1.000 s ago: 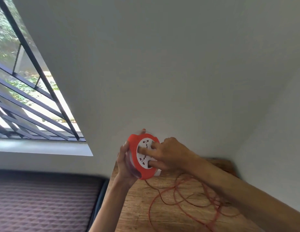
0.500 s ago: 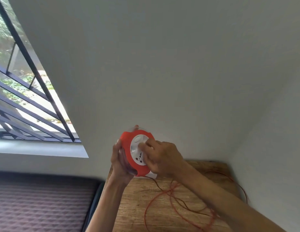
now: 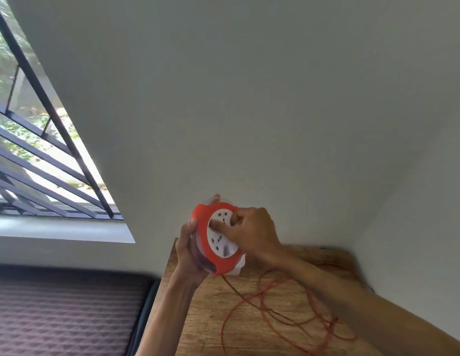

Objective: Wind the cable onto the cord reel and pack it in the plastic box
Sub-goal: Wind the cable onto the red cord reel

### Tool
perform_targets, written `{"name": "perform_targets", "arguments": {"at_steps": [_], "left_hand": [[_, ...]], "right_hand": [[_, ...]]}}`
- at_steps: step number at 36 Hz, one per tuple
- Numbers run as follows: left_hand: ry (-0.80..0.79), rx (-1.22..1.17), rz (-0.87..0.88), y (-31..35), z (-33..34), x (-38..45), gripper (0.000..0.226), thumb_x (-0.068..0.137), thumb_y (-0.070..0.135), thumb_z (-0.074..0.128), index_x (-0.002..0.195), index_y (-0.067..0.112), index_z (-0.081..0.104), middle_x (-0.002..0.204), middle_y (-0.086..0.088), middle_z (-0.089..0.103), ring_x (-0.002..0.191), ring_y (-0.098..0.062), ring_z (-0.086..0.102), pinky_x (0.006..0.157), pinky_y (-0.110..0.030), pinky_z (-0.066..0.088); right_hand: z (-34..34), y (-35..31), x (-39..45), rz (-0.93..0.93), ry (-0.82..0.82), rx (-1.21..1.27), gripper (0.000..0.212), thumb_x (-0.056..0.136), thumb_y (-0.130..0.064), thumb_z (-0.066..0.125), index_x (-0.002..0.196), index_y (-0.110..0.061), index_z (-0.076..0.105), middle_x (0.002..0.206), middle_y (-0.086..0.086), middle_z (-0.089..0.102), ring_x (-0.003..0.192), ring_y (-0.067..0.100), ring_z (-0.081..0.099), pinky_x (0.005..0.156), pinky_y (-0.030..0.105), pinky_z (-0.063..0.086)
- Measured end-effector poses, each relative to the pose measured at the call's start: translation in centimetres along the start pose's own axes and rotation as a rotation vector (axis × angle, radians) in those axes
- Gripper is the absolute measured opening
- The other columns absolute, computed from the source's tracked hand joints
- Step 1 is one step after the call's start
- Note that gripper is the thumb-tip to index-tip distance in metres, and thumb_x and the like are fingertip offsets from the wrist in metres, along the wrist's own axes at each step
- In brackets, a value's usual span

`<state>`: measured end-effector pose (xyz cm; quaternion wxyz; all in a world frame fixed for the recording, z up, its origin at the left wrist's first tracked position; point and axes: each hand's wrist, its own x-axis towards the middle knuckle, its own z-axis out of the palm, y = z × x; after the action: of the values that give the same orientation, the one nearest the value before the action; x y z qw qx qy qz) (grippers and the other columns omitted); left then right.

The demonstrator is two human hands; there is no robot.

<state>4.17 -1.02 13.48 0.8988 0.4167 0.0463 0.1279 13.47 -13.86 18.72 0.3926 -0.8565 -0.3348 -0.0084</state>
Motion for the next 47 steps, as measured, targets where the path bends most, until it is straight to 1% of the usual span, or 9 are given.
{"name": "perform_targets", "arguments": {"at_steps": [5,9,12,16,23,33,38,42,47], "left_hand": [[0.06,-0.047,0.044,0.4,0.0,0.5,0.101,0.083,0.064,0.08,0.165,0.014,0.047,0.145,-0.026,0.06,0.125,-0.043,0.062,0.102,-0.055,0.052],[0.076,-0.052,0.024,0.0,-0.6,0.4,0.097,0.086,0.066,0.075,0.166,0.018,0.048,0.148,-0.025,0.063,0.128,-0.043,0.064,0.104,-0.056,0.054],[0.094,-0.092,-0.008,0.1,-1.3,0.3,0.094,0.091,0.066,0.069,0.167,0.017,0.046,0.149,-0.024,0.061,0.131,-0.043,0.06,0.108,-0.056,0.051],[0.048,-0.119,-0.024,0.3,-2.2,0.4,0.086,0.099,0.064,0.059,0.167,0.014,0.043,0.147,-0.024,0.062,0.129,-0.041,0.065,0.101,-0.056,0.059],[0.036,-0.16,-0.055,-0.7,-2.4,0.5,0.085,0.097,0.063,0.063,0.163,0.011,0.05,0.145,-0.023,0.065,0.125,-0.04,0.069,0.099,-0.057,0.061],[0.0,-0.106,-0.017,0.3,-2.0,1.2,0.09,0.087,0.062,0.077,0.158,0.013,0.053,0.139,-0.024,0.066,0.117,-0.04,0.071,0.092,-0.054,0.063],[0.01,-0.12,0.02,0.1,-1.0,1.6,0.09,0.086,0.062,0.077,0.159,0.014,0.053,0.138,-0.023,0.067,0.116,-0.039,0.071,0.095,-0.054,0.06],[-0.032,-0.051,0.064,0.7,-0.3,2.1,0.074,0.084,0.061,0.08,0.144,0.02,0.065,0.117,-0.017,0.075,0.09,-0.032,0.077,0.075,-0.044,0.066],[0.058,-0.096,0.069,0.6,-1.7,2.1,0.093,0.085,0.066,0.075,0.155,0.009,0.055,0.139,-0.022,0.068,0.12,-0.038,0.072,0.094,-0.051,0.065]], "right_hand": [[1.2,0.4,-0.5,0.382,-0.052,0.342,0.07,0.098,-0.071,0.056,0.063,-0.013,0.078,0.06,-0.001,0.075,0.052,0.013,0.071,0.061,0.028,0.059],[1.8,1.0,-1.3,-0.213,0.113,-0.282,0.054,0.11,-0.047,0.049,0.079,-0.014,0.078,0.063,-0.001,0.072,0.049,0.016,0.066,0.05,0.032,0.058],[0.9,1.9,-1.0,-0.824,0.103,-0.558,0.026,0.103,-0.033,0.061,0.119,-0.014,0.068,0.099,0.006,0.075,0.066,0.023,0.071,0.048,0.028,0.051],[-0.6,2.4,-0.4,-0.942,-0.177,-0.608,0.063,0.099,-0.032,0.064,0.157,-0.028,0.038,0.147,0.015,0.048,0.105,0.032,0.066,0.069,0.036,0.062],[-2.4,2.0,1.9,-1.062,-0.241,-0.752,0.051,0.105,-0.046,0.056,0.152,-0.031,0.046,0.138,0.018,0.055,0.076,0.028,0.07,0.058,0.036,0.061],[0.3,2.9,2.3,-0.857,-0.074,-0.471,0.063,0.096,-0.062,0.065,0.135,-0.013,0.07,0.095,0.008,0.082,0.062,0.023,0.073,0.055,0.028,0.057],[1.7,0.6,2.4,-0.086,-0.034,-0.279,0.074,0.101,-0.075,0.041,0.079,-0.012,0.075,0.064,-0.001,0.069,0.055,0.015,0.065,0.062,0.032,0.057],[2.4,0.5,2.3,0.334,-0.174,0.163,0.071,0.111,-0.052,0.04,0.073,-0.005,0.076,0.055,0.002,0.07,0.046,0.01,0.065,0.065,0.032,0.061],[2.1,1.2,2.0,-0.35,0.116,-0.339,0.039,0.108,-0.038,0.058,0.084,-0.011,0.072,0.065,-0.004,0.066,0.046,0.012,0.059,0.044,0.027,0.044]]}}
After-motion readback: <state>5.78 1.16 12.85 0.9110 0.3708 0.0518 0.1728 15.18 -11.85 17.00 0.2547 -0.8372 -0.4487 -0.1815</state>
